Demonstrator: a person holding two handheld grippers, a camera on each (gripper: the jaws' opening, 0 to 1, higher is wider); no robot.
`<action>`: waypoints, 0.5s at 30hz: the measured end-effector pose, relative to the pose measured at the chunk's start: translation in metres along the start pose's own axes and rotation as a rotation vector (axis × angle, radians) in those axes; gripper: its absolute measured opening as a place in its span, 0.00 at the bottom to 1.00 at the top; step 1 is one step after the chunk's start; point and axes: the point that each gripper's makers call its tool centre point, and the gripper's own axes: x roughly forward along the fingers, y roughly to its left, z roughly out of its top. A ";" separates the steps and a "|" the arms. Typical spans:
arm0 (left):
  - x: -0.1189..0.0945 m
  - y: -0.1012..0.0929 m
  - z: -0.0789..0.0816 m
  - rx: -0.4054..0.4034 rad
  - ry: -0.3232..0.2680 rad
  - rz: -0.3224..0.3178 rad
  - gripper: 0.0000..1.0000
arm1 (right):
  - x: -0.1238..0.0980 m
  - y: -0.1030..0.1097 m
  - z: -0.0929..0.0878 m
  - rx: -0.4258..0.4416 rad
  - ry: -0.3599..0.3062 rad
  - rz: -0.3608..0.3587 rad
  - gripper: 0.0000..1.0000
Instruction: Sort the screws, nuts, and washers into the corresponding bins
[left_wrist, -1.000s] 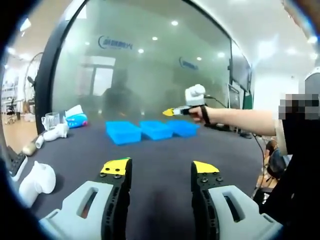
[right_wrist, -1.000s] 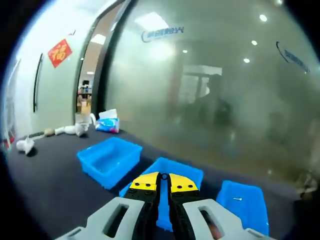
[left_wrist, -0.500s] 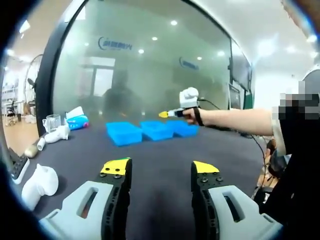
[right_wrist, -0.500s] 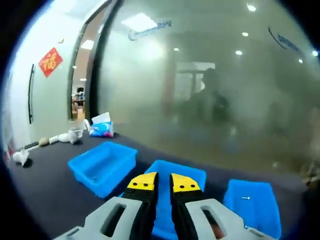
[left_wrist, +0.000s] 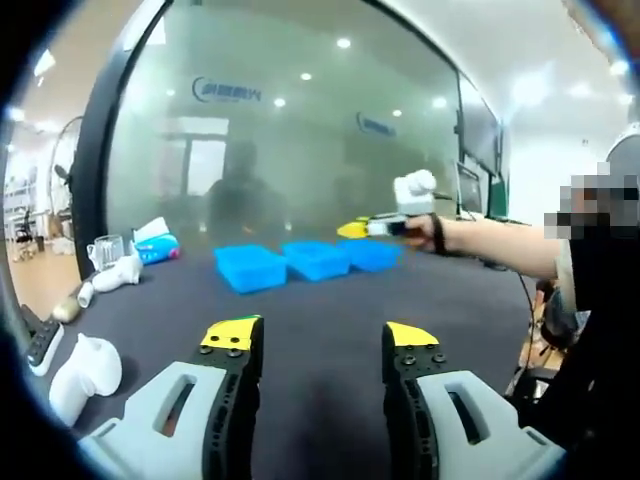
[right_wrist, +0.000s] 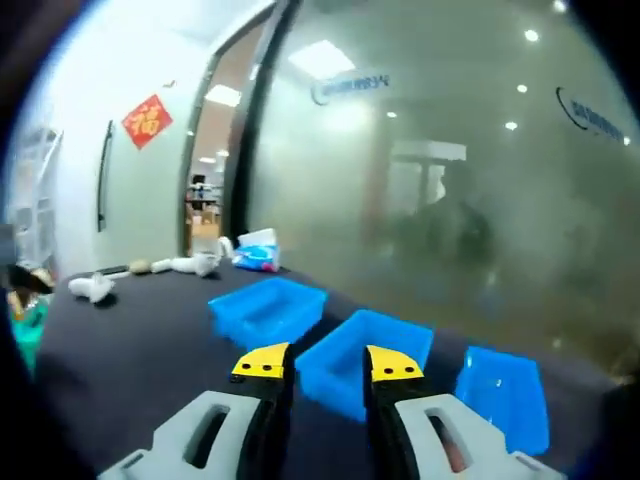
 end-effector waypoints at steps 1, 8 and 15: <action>0.000 0.000 0.000 0.001 -0.002 0.001 0.47 | -0.014 0.003 -0.003 0.008 -0.006 0.001 0.25; -0.002 0.000 -0.002 -0.014 -0.006 -0.003 0.47 | -0.120 0.023 -0.016 0.063 -0.101 -0.015 0.27; -0.009 0.003 0.000 -0.047 -0.026 0.004 0.47 | -0.202 0.007 -0.028 0.086 -0.171 -0.144 0.29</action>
